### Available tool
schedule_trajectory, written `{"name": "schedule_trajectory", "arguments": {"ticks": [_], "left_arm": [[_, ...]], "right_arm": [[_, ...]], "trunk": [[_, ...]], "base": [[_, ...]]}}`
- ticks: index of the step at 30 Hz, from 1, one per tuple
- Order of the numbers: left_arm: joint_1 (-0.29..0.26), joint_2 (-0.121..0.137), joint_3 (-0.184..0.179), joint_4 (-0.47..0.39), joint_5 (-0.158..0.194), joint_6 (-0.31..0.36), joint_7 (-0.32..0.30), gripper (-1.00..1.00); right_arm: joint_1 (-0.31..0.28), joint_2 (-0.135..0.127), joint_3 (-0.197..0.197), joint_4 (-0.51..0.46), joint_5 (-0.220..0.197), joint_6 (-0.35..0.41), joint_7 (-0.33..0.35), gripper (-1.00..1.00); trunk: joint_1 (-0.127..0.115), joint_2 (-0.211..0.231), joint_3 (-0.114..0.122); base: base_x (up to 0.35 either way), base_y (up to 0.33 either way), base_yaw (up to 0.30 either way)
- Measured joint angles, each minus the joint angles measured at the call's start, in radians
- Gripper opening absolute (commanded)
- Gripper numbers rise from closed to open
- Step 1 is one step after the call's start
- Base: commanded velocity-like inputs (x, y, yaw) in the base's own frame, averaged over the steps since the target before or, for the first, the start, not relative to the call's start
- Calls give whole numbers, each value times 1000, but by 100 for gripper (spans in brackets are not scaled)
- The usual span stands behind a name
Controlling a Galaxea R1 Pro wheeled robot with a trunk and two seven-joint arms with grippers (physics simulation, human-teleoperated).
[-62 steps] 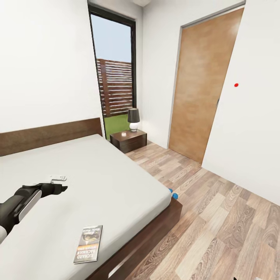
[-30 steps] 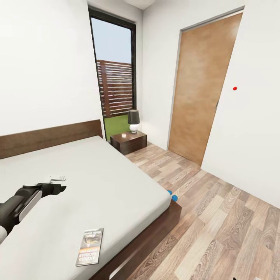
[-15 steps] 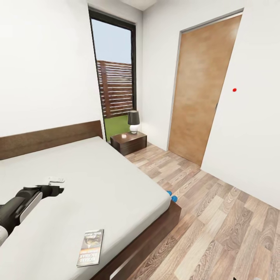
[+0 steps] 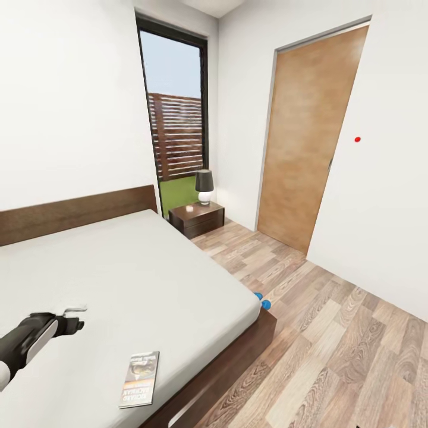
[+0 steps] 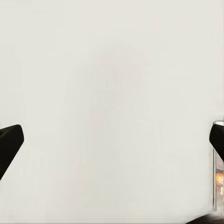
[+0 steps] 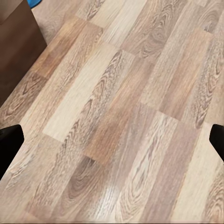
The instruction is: In the bedroom, move the book from the bed onto either nightstand, and place the two sandals side by side next to the bed.
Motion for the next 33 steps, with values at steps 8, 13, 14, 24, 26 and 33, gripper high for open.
{"name": "schedule_trajectory", "arguments": {"ticks": [8, 13, 14, 24, 26, 33], "left_arm": [[82, -1, 1, 66, 4, -3, -2, 100], [146, -1, 3, 75, 5, 3, -3, 100], [159, -1, 3, 76, 5, 4, -3, 100], [296, -12, 3, 84, 1, 6, -1, 100], [334, -29, 3, 86, 2, 2, 1, 100], [423, -125, 7, 90, -4, -25, 9, 100]], "right_arm": [[0, 0, 12, 33, 1, -1, 0, 100], [0, 0, 19, 41, 1, -1, 0, 100], [0, -1, 20, 42, 1, -1, 0, 100], [0, -1, 22, 46, 0, -2, 0, 100], [0, -1, 23, 47, 0, -2, 0, 100], [0, -3, 23, 64, 0, -13, 1, 100]], "trunk": [[-31, 56, 25], [-50, 91, 41], [-54, 98, 44], [-92, 168, 75], [-100, 182, 82], [-127, 231, 104]], "base": [[0, 0, 0], [0, 0, 0], [0, 0, 0], [0, 0, 0], [0, 0, 0], [0, 0, 0]]}}
